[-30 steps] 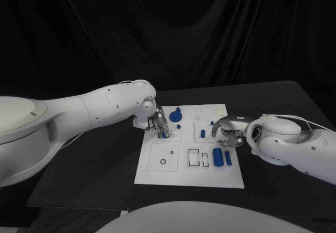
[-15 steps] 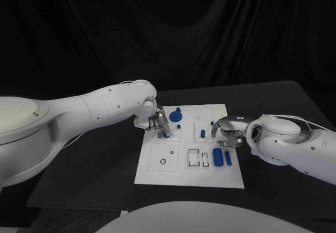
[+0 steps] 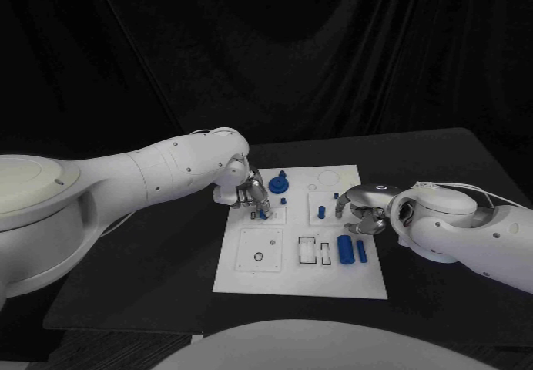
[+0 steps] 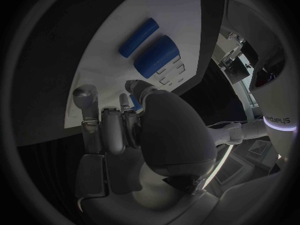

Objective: Assemble the parts on the task board

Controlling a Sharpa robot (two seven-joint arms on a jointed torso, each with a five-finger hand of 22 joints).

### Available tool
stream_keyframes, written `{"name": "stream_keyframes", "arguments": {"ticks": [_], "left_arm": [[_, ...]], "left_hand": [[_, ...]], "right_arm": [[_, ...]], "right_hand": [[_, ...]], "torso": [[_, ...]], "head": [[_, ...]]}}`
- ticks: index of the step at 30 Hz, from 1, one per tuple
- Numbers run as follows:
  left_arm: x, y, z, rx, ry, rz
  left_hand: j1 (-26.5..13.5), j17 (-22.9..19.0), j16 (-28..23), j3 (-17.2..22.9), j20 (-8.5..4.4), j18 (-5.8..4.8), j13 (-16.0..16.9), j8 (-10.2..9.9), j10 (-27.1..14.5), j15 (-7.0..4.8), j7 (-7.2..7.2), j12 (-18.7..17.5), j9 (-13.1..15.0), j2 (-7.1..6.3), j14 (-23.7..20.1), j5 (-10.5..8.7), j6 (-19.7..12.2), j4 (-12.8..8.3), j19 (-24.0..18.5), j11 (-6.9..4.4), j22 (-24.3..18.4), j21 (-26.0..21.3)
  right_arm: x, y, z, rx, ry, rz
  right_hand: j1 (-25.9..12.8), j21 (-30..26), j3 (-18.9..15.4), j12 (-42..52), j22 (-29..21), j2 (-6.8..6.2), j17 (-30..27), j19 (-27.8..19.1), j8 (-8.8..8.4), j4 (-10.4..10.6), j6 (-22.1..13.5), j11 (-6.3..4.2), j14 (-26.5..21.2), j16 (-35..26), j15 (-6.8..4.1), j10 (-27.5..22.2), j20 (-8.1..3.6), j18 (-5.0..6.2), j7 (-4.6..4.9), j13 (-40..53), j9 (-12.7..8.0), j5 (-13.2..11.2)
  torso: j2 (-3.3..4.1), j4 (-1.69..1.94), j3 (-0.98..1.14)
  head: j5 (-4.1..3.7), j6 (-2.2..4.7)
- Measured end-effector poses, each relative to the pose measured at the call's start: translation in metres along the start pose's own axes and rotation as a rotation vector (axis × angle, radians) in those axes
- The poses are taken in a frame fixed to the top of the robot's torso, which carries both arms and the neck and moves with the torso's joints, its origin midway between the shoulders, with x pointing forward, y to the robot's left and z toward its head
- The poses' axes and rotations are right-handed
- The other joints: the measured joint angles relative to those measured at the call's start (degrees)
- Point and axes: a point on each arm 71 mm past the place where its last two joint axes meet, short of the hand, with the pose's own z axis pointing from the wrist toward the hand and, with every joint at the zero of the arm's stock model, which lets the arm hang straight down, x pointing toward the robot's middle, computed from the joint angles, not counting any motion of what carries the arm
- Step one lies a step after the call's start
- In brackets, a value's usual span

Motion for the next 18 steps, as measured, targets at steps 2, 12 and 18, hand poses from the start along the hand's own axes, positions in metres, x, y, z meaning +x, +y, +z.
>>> {"name": "stream_keyframes", "arguments": {"ticks": [2, 12, 18], "left_arm": [[0.0, 0.0001, 0.0001, 0.0, -0.001, -0.001], [-0.0002, 0.0, 0.0006, 0.004, -0.007, -0.007], [0.001, 0.0006, 0.0002, 0.009, -0.011, -0.01]], "left_hand": [[0.0, 0.0, 0.0, 0.0, 0.0, 0.0, 0.0, 0.0, 0.0, 0.0, 0.0, 0.0, 0.32, 0.0, 0.0, 0.0, 0.0, 0.0, 0.0, 0.0, 0.0, 0.0], [0.0, 0.0, 0.0, 0.14, 0.0, 0.0, 0.0, 0.22, 0.0, 0.0, 0.0, 0.0, 0.82, 0.0, 0.0, 0.0, 0.0, -0.14, 0.0, 0.0, 0.0, 0.0], [0.0, 0.0, 0.0, 0.14, 0.0, 0.0, 0.0, 0.22, 0.0, 0.0, 0.0, 0.0, 0.83, 0.0, 0.0, 0.0, 0.0, -0.14, 0.0, 0.0, 0.0, 0.0]], "right_arm": [[0.0, 0.0002, 0.0001, 0.0, 0.0, 0.0], [0.0007, 0.0002, 0.0002, 0.0, 0.001, 0.001], [0.001, -0.0001, 0.0, 0.0, 0.002, 0.001]], "right_hand": [[0.0, 0.0, 0.0, 0.0, 0.0, 0.0, 0.0, 0.0, 0.0, 0.0, 0.0, 0.0, 0.0, 0.0, 0.0, 0.0, 0.0, 0.01, 0.0, 0.0, 0.0, 0.0], [0.0, 0.0, 0.0, 0.0, 0.0, 0.0, 0.0, 0.0, 0.0, 0.0, 0.0, 0.0, 0.0, 0.0, 0.0, 0.0, 0.0, 0.0, 0.0, 0.0, 0.0, 0.0], [0.0, 0.0, 0.0, 0.0, 0.0, 0.0, 0.0, 0.0, 0.0, 0.0, 0.0, 0.0, 0.0, 0.0, 0.0, 0.0, 0.0, 0.0, 0.0, 0.0, 0.0, 0.0]], "torso": [[0.0, 0.0, -0.01], [0.02, -0.01, -0.04], [0.02, -0.01, -0.04]], "head": [[0.06, 0.0], [0.14, 0.0], [0.1, 0.0]]}}
